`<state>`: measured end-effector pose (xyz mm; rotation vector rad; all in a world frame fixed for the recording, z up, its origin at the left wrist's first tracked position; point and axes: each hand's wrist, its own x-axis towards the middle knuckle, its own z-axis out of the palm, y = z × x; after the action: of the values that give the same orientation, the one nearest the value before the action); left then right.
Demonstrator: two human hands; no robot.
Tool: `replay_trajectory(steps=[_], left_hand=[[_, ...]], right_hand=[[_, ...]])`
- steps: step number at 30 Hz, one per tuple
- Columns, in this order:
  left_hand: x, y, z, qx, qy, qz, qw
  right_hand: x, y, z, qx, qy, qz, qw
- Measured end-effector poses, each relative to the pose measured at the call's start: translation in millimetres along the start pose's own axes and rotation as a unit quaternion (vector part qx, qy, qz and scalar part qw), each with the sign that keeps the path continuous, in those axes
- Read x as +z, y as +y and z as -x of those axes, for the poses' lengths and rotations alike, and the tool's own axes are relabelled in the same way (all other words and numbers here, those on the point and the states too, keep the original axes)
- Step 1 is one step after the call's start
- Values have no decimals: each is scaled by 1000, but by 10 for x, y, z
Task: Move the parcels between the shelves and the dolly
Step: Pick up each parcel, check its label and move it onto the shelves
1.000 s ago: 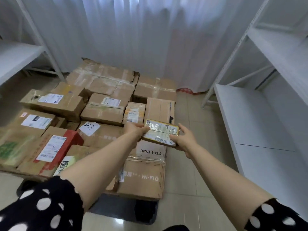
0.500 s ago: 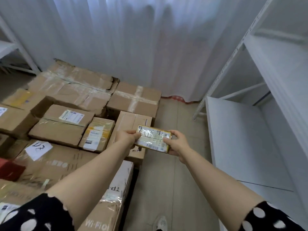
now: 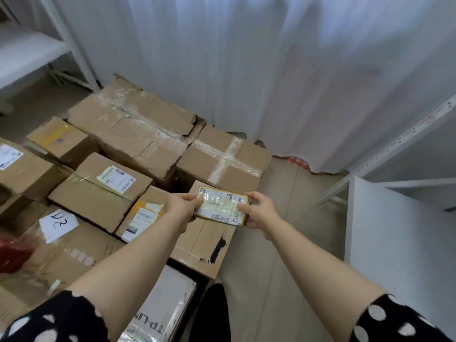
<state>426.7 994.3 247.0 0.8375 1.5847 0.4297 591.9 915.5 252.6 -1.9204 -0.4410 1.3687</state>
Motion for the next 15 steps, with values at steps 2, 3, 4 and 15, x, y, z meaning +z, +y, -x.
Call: replay_trajectory(steps=[2,3,4,15], left_hand=[[67,149,-310,-4,-8,7,1000],[76,232,-452,-4,-11,7,1000],[61,316,-581,-3,-7,5,1000],[-554,813,-1704,2,137,-123,983]], right_hand=[[23,-214,-308,-5,-2,20,1000],[46,-310,-462,-12,3,35,999],[77,-398,-604,-25,10,46,999],[923,-860,-2219,-46,6,161,986]])
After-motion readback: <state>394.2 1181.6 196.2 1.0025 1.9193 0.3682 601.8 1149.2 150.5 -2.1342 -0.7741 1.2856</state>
